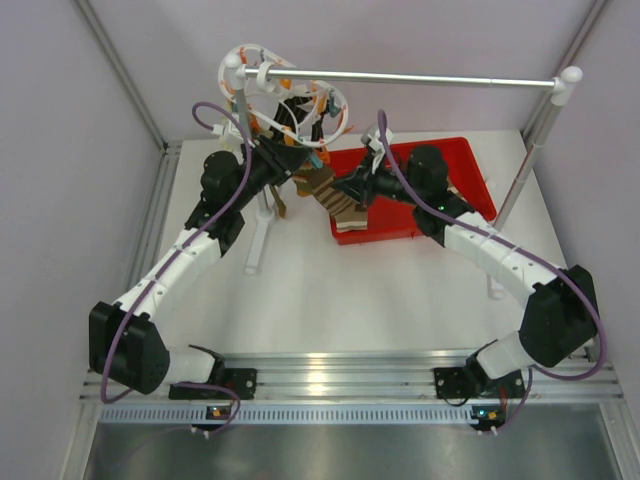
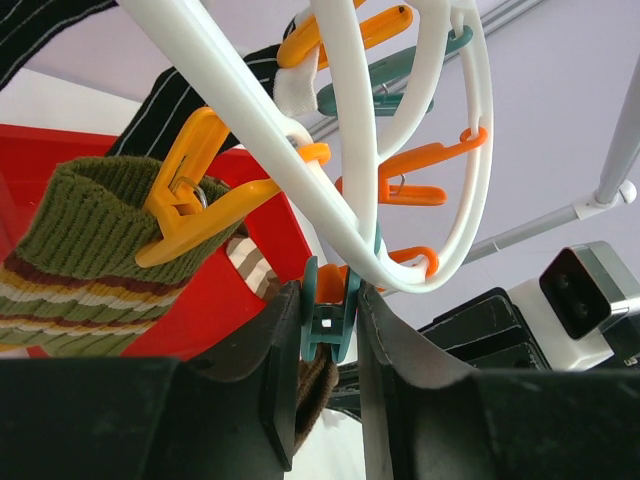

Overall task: Clip the socks to the hanger
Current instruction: Clamp the sock onto the hanger.

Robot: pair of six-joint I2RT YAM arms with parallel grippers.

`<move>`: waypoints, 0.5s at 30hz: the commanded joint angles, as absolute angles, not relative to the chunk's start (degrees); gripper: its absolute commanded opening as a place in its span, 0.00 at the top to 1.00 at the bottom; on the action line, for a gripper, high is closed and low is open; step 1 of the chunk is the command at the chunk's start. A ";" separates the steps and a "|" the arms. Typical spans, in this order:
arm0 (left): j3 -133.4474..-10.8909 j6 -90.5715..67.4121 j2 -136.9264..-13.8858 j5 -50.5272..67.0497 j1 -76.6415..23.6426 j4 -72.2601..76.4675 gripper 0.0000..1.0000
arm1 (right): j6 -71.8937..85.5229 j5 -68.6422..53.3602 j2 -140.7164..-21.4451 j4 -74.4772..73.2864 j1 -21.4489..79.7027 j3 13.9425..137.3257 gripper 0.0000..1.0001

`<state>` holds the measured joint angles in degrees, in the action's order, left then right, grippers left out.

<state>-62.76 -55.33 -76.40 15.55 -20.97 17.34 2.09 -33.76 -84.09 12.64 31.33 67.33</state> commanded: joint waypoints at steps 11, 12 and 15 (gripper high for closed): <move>-61.87 -55.02 -77.43 16.70 -20.74 15.38 1.00 | 3.34 -33.66 -85.96 15.82 31.20 73.21 1.00; -61.87 -55.11 -77.43 16.70 -20.66 15.29 1.00 | 3.08 -33.49 -86.31 15.56 31.20 73.65 1.00; -61.88 -55.37 -77.52 16.61 -20.74 15.21 1.00 | 2.37 -32.52 -87.18 14.42 31.20 75.05 1.00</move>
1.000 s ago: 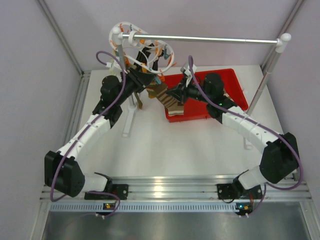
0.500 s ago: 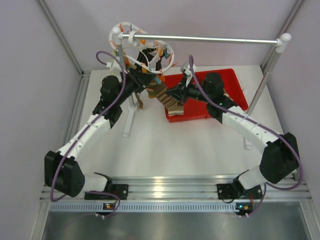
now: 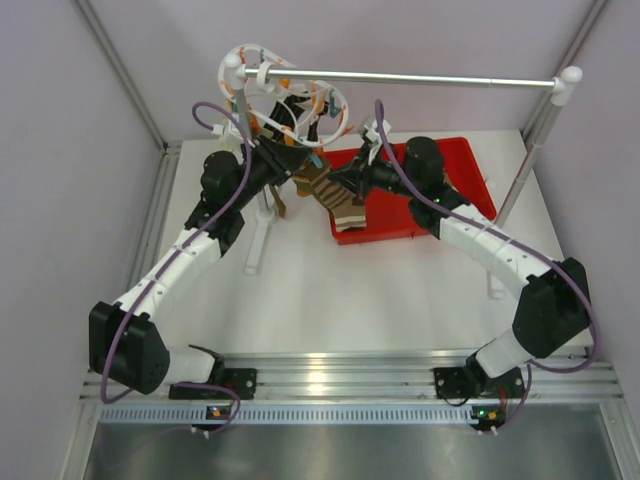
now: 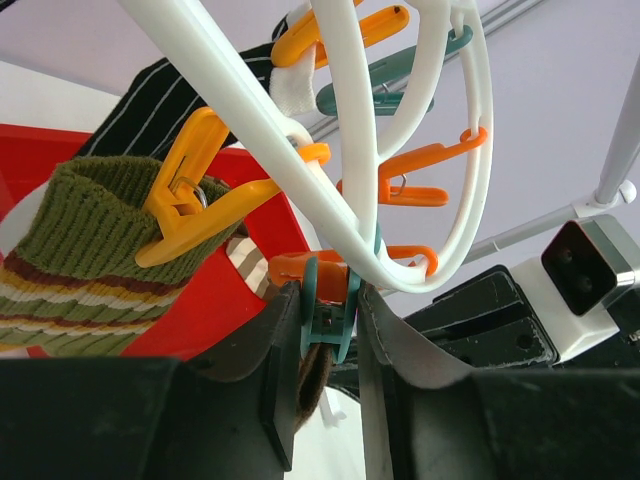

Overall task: Clip the socks to the hanger
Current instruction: Clamp the sock onto the hanger.

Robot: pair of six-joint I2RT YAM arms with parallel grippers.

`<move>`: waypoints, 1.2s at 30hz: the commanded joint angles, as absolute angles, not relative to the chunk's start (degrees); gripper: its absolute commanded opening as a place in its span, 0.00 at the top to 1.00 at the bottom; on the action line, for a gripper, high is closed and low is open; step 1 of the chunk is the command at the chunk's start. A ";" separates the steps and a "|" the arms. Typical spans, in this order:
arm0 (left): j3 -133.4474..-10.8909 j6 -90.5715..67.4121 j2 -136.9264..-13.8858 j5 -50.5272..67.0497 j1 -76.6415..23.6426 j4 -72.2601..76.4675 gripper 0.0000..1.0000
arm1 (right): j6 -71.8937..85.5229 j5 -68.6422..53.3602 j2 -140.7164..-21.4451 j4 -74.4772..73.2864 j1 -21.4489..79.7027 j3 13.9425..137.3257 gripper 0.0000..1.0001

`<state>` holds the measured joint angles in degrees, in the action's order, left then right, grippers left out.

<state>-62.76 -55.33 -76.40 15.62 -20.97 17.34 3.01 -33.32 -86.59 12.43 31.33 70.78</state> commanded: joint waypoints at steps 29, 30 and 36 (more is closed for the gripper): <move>-63.11 -55.81 -77.08 15.56 -19.86 13.36 0.51 | 1.32 -35.24 -87.45 15.38 30.85 75.33 0.81; -63.11 -55.72 -76.99 15.73 -19.78 13.45 0.52 | 0.88 -35.24 -87.02 15.47 30.76 74.89 0.69; -62.41 -54.67 -76.38 17.49 -18.81 12.92 0.51 | -3.32 -34.80 -85.25 22.93 28.48 69.53 0.58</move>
